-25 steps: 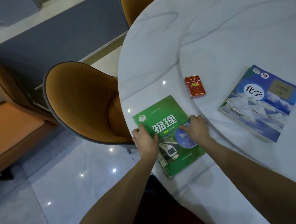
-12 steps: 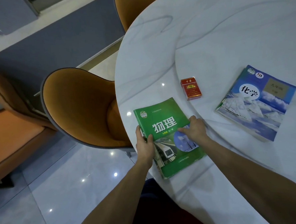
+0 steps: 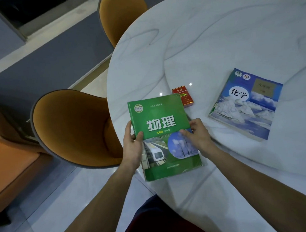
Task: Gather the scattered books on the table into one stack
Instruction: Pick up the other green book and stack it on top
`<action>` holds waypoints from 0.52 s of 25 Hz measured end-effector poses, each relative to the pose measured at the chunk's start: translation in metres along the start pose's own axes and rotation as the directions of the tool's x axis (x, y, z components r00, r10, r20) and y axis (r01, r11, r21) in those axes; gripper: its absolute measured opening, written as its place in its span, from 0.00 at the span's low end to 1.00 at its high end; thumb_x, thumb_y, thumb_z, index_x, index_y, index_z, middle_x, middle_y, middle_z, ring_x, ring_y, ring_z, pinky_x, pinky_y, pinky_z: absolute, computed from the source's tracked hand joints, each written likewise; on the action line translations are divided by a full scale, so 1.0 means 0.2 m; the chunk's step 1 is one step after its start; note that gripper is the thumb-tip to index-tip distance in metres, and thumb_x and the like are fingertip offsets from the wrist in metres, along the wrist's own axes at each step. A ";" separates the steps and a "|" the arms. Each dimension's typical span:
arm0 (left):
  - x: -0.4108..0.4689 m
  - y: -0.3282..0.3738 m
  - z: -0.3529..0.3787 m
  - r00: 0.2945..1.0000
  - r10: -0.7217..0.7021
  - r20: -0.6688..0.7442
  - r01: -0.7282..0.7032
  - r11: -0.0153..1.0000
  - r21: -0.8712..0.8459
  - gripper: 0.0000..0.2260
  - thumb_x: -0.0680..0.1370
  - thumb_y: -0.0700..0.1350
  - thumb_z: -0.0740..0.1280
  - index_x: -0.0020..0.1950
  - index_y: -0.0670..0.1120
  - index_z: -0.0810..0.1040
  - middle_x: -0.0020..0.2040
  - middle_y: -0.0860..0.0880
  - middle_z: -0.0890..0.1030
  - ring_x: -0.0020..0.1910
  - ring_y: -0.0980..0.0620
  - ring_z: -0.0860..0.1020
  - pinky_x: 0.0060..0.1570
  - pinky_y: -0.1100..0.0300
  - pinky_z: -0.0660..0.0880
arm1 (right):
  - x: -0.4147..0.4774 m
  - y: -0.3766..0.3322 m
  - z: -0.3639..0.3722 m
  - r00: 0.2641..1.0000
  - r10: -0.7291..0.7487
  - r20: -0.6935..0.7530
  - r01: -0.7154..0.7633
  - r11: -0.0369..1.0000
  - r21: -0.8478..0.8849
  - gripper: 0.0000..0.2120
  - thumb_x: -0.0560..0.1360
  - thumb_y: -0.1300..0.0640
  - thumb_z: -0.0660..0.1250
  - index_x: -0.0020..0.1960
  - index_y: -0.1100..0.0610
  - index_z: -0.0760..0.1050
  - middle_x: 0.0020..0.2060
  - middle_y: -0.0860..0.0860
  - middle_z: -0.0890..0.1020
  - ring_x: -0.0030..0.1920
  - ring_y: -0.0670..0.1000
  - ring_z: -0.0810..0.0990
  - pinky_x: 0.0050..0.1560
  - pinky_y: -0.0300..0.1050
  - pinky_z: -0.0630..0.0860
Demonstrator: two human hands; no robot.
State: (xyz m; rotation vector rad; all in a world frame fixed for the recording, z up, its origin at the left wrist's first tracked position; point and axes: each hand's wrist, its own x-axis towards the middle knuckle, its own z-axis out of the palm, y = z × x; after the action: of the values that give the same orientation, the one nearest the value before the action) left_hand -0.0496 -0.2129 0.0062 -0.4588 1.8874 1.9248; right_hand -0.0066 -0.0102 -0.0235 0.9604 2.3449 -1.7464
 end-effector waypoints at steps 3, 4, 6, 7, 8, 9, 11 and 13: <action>0.03 0.12 0.08 0.997 0.044 0.059 -0.044 0.999 -0.001 0.25 0.82 0.34 0.56 0.75 0.53 0.58 0.55 0.38 0.79 0.59 0.35 0.78 0.61 0.37 0.73 | 0.00 -0.07 -0.09 0.993 -0.050 -0.110 0.057 0.996 0.064 0.15 0.72 0.59 0.71 0.52 0.53 0.66 0.49 0.57 0.81 0.48 0.56 0.81 0.46 0.46 0.75; 0.04 0.16 0.12 0.995 0.060 0.081 -0.061 0.998 0.004 0.25 0.81 0.33 0.56 0.75 0.52 0.58 0.54 0.38 0.79 0.59 0.35 0.78 0.62 0.37 0.73 | -0.01 -0.10 -0.13 0.988 -0.066 -0.139 0.079 0.993 0.085 0.15 0.73 0.60 0.71 0.53 0.53 0.67 0.49 0.58 0.82 0.48 0.57 0.81 0.48 0.48 0.77; 0.07 0.23 0.22 0.985 0.095 0.143 -0.100 0.995 0.029 0.25 0.81 0.34 0.56 0.75 0.53 0.59 0.51 0.39 0.81 0.55 0.35 0.80 0.60 0.36 0.74 | -0.03 -0.14 -0.22 0.977 -0.090 -0.196 0.117 0.984 0.133 0.15 0.73 0.61 0.70 0.56 0.55 0.68 0.48 0.58 0.82 0.47 0.57 0.82 0.49 0.49 0.79; 0.08 0.25 0.27 0.979 0.108 0.171 -0.117 0.992 0.046 0.24 0.81 0.34 0.57 0.74 0.53 0.59 0.50 0.40 0.81 0.53 0.36 0.80 0.59 0.36 0.74 | -0.04 -0.15 -0.27 0.970 -0.099 -0.223 0.134 0.980 0.147 0.16 0.73 0.62 0.70 0.58 0.56 0.68 0.46 0.57 0.82 0.46 0.56 0.82 0.47 0.46 0.78; 0.09 0.28 0.33 0.972 0.119 0.201 -0.134 0.989 0.065 0.24 0.81 0.34 0.56 0.74 0.53 0.60 0.50 0.40 0.81 0.51 0.37 0.80 0.59 0.36 0.75 | -0.05 -0.17 -0.33 0.960 -0.108 -0.258 0.149 0.978 0.147 0.17 0.73 0.62 0.70 0.59 0.56 0.69 0.45 0.56 0.82 0.45 0.55 0.81 0.44 0.43 0.77; 0.11 0.30 0.39 0.967 0.121 0.226 -0.142 0.987 0.079 0.24 0.81 0.34 0.56 0.74 0.53 0.60 0.51 0.39 0.81 0.51 0.38 0.81 0.58 0.36 0.75 | -0.05 -0.18 -0.37 0.949 -0.116 -0.294 0.163 0.977 0.139 0.17 0.73 0.62 0.70 0.60 0.55 0.69 0.44 0.57 0.82 0.44 0.55 0.81 0.44 0.43 0.77; 0.13 0.33 0.51 0.953 0.106 0.282 -0.139 0.985 0.100 0.23 0.82 0.34 0.56 0.74 0.53 0.60 0.52 0.39 0.81 0.51 0.37 0.81 0.57 0.36 0.75 | -0.06 -0.18 -0.48 0.929 -0.103 -0.354 0.155 0.980 0.122 0.17 0.74 0.60 0.69 0.60 0.54 0.69 0.45 0.59 0.82 0.45 0.57 0.81 0.46 0.49 0.77; 0.14 0.37 0.64 0.932 0.113 0.344 -0.164 0.979 0.124 0.23 0.82 0.34 0.56 0.73 0.53 0.61 0.54 0.39 0.81 0.51 0.38 0.81 0.57 0.39 0.76 | -0.05 -0.17 -0.58 0.918 -0.081 -0.388 0.128 0.987 0.098 0.17 0.75 0.60 0.68 0.62 0.56 0.68 0.42 0.54 0.81 0.42 0.54 0.80 0.43 0.46 0.77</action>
State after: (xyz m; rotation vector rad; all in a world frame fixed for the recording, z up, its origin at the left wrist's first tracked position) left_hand -0.1045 -0.0842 0.0617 0.0517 1.8580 1.7903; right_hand 0.0194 0.0816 0.0506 1.3290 2.5840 -1.9085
